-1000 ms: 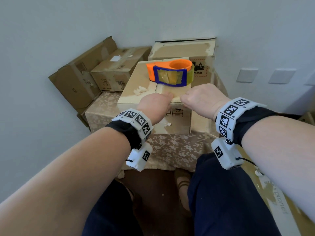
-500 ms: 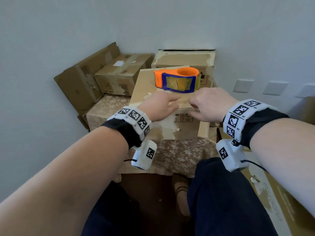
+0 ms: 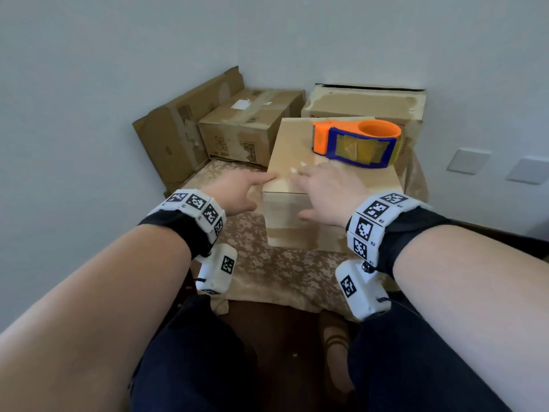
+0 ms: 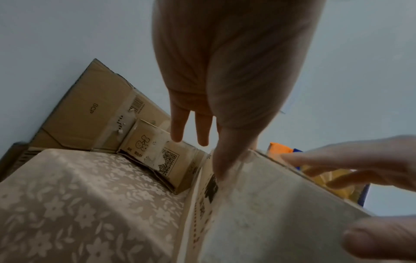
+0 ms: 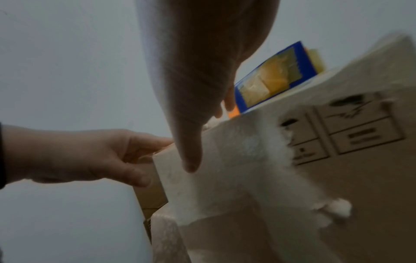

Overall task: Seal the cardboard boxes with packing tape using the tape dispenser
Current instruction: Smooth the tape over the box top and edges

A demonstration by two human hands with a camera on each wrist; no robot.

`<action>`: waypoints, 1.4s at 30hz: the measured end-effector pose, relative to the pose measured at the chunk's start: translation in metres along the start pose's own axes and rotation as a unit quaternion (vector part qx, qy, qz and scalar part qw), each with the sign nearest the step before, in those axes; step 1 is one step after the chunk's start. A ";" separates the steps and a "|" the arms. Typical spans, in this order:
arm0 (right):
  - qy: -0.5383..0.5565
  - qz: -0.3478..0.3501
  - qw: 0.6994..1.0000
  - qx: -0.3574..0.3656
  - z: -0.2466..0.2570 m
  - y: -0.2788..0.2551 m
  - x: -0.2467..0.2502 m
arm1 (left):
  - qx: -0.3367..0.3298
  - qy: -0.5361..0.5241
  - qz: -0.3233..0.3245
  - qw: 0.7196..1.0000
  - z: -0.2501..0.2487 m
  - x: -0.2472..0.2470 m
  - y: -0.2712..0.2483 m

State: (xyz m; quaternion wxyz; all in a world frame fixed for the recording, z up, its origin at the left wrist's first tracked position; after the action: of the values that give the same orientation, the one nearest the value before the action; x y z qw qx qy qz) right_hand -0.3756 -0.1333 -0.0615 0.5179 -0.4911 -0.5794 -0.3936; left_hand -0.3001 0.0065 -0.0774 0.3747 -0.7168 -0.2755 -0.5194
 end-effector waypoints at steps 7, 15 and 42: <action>-0.034 -0.011 0.999 -0.007 0.007 0.022 -0.006 | -0.041 0.061 -0.007 0.997 -0.001 0.008 0.016; -0.049 -0.014 0.999 0.012 0.007 0.027 -0.004 | -0.064 0.108 -0.006 0.992 -0.012 0.010 0.018; -0.026 -0.045 0.998 0.021 0.001 0.021 -0.004 | -0.131 0.326 -0.088 0.932 -0.022 -0.001 0.004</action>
State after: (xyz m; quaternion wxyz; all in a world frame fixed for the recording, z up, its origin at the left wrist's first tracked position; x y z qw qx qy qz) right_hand -0.3551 -0.1285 -0.0662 0.4947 -0.4639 -0.6222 -0.3911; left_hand -0.3092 -0.0139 -0.0751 0.2998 -0.5232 -0.1297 -0.7871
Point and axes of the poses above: each hand's wrist, its own y-axis towards the middle knuckle, its own x-axis out of the back of the hand, z = x × y, the point moved 6 cm from there along y, towards the middle knuckle, and after that the axes turned 6 degrees about z, right-handed, at the moved point
